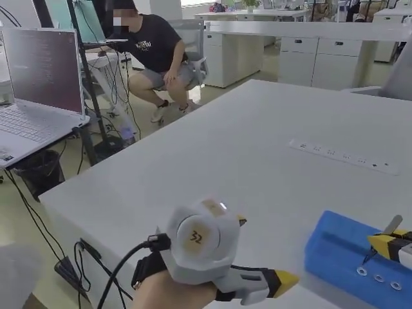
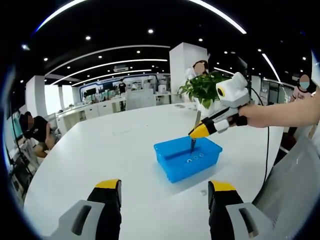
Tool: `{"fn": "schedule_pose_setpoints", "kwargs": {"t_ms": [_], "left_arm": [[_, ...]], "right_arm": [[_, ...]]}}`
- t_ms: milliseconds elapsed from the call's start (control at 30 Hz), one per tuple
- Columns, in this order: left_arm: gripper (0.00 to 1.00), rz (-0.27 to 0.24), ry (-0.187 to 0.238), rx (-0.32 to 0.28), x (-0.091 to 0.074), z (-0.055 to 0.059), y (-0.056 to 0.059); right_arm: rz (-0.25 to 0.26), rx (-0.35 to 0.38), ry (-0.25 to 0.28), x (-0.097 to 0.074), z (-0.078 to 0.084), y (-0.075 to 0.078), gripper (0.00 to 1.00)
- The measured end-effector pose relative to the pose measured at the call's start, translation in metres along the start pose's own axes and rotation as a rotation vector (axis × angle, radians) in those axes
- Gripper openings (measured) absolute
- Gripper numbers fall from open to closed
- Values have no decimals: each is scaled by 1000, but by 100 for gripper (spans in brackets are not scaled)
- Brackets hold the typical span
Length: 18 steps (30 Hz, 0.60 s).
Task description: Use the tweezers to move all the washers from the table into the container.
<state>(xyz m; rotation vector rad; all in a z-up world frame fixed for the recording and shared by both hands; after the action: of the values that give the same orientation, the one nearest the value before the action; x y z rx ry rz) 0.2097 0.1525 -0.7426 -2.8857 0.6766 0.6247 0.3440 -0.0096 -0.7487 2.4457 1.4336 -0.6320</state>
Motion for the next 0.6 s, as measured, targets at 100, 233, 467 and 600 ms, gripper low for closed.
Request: {"fn": "schedule_pose_setpoints", "kwargs": {"t_ms": [100, 233, 467, 600], "left_arm": [[71, 4, -3, 2, 0, 0, 1], [71, 7, -10, 9, 1, 1, 1], [71, 15, 2, -2, 1, -1, 3], [71, 15, 1, 1, 0, -2, 4]], "right_arm": [[-7, -3, 26, -9, -8, -2, 4], [-46, -19, 49, -21, -17, -18, 4], [-91, -36, 34, -31, -6, -43, 4], [-114, -37, 5, -32, 6, -56, 4]]}}
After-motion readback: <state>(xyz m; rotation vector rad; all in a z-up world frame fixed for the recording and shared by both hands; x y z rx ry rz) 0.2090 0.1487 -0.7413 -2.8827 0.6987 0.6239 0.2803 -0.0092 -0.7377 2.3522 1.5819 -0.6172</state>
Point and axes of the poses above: the centre of the closed fingertips' face, and the gripper's own axes: x roughly forward along the fingers, y roughly to its right, z roughly out of its underside, the point moved 4 cm from there along -x, roughly backward along the fingers, and after that the axes turned 5 degrees about z, right-handed, at the moved point
